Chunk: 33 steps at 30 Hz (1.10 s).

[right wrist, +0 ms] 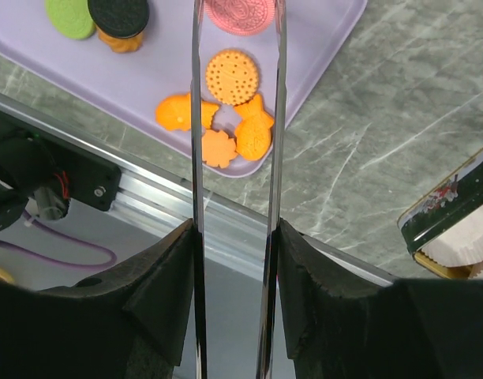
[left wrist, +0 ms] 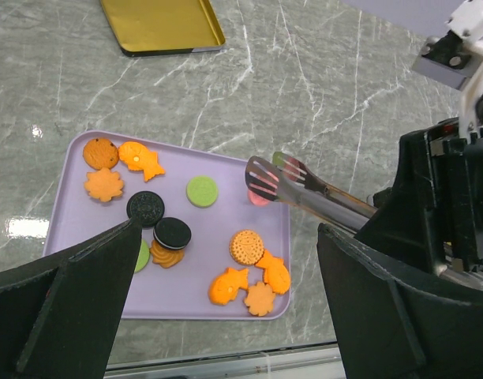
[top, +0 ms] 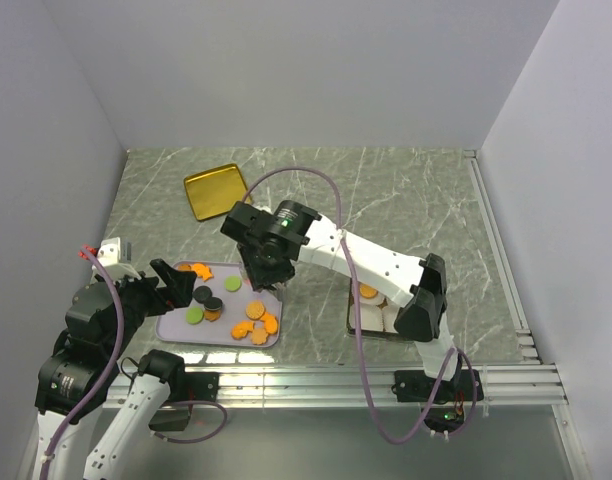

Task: Pack the cookies

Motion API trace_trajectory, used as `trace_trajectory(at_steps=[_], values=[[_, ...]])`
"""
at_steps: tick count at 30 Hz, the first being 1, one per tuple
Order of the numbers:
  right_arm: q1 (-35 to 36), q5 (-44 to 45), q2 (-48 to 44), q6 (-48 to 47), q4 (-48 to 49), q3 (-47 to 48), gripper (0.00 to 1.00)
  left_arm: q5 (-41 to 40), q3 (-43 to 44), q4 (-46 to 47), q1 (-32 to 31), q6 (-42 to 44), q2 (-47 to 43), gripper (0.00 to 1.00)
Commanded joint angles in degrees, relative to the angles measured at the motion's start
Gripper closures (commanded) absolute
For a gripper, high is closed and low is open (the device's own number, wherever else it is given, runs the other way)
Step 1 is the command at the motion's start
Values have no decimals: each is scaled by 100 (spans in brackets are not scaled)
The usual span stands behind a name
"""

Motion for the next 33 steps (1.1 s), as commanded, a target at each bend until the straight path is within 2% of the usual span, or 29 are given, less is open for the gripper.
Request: trace_trajectory(at_steps=[1,8,18,23,27,33], values=[[-100,298,-484,116,-430,90,51,49,-25,230,6,83,22,1],[-408,553,-1512,327,-386,-814,51,67,-16,247,6,100,57,1],[-1417,747,-3708,502,-228,-3158,51,137,-34,256,-55,127,136,1],[-1919,764,-4527,494,-148,-4258,51,146,-34,247,-91,135,163,1],[-2236,835,-5107,520,-210,-4752,50,128,-34,247,-126,127,172,1],[-2579,1010,-5494,599,-342,-5192,49,119,-34,247,-205,118,189,1]])
